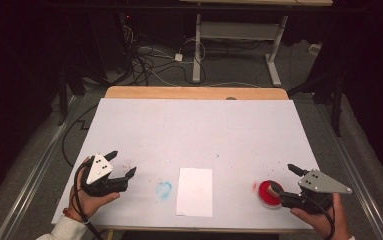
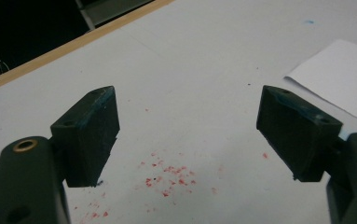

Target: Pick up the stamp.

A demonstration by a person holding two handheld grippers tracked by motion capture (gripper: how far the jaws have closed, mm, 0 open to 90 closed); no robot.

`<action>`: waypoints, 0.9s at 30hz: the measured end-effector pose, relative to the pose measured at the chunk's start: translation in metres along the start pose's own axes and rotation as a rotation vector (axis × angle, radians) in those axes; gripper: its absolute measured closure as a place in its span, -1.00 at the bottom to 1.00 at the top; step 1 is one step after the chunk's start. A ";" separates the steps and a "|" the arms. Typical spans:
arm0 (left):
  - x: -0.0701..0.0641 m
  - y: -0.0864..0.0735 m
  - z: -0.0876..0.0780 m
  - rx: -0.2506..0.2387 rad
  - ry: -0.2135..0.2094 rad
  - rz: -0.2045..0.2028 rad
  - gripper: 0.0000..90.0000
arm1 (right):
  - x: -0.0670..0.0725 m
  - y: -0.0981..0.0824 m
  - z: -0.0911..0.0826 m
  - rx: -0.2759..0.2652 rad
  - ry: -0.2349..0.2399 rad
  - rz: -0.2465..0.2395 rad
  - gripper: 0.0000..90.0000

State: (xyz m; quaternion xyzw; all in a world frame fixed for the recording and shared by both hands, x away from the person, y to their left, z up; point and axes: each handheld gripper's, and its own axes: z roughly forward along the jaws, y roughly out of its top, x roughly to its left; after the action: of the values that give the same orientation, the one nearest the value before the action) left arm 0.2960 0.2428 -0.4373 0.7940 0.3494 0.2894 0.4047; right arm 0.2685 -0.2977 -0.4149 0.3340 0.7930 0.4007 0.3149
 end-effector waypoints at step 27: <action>-0.010 -0.007 0.009 0.080 -0.010 0.023 -0.57 | -0.014 0.026 0.007 0.346 0.118 -0.007 -0.21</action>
State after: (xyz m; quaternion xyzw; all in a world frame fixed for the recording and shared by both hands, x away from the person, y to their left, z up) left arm 0.2946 0.2336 -0.4496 0.8150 0.3493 0.2758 0.3711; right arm 0.2889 -0.2939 -0.3929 0.3563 0.8684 0.2759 0.2070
